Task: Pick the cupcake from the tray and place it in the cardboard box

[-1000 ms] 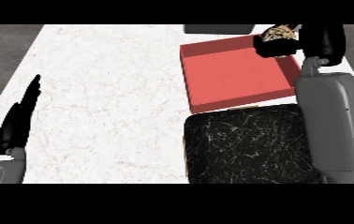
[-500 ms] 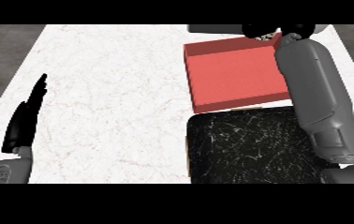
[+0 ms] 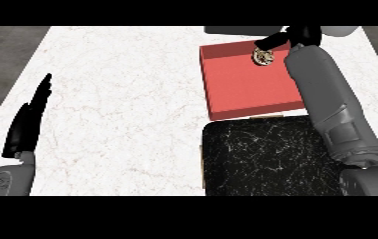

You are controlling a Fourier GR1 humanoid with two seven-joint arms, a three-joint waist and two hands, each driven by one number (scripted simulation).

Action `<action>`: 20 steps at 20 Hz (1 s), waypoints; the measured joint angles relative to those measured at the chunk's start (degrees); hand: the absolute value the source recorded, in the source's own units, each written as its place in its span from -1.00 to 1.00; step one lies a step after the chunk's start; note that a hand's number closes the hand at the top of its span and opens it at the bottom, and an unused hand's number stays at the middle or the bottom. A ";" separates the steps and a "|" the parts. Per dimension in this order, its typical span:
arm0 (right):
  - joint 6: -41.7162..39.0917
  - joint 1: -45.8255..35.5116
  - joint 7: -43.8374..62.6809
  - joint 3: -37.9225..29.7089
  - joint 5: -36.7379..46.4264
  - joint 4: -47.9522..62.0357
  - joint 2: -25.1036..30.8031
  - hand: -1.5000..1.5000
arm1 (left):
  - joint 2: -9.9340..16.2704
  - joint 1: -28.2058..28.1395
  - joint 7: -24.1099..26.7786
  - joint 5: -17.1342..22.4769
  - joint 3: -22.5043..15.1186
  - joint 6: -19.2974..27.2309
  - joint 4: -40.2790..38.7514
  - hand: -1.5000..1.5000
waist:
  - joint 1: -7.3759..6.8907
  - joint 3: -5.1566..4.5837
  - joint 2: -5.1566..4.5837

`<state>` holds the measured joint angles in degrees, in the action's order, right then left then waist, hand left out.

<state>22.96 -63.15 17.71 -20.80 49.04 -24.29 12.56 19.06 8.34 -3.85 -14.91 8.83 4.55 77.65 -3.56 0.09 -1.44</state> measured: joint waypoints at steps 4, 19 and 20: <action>2.72 -0.79 -5.67 -2.19 -2.05 3.39 0.48 -1.00 | 0.14 0.12 -0.33 0.48 0.30 -0.66 0.27 0.00 | -0.09 0.01 -0.02; 9.49 1.43 -25.22 -12.39 -16.13 -1.95 2.93 -1.00 | 0.25 -0.71 0.99 0.16 1.94 -0.14 -2.12 0.00 | 2.42 -0.03 0.95; 8.36 2.24 -25.74 -12.83 -17.26 -3.07 3.53 -1.00 | -0.08 -0.68 1.11 -0.06 1.97 0.35 -2.52 0.00 | 2.76 -0.06 1.09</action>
<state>31.31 -60.90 -8.03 -33.64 31.77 -27.36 16.09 18.98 7.67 -2.74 -14.97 10.80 4.90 75.13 -0.80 0.04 -0.34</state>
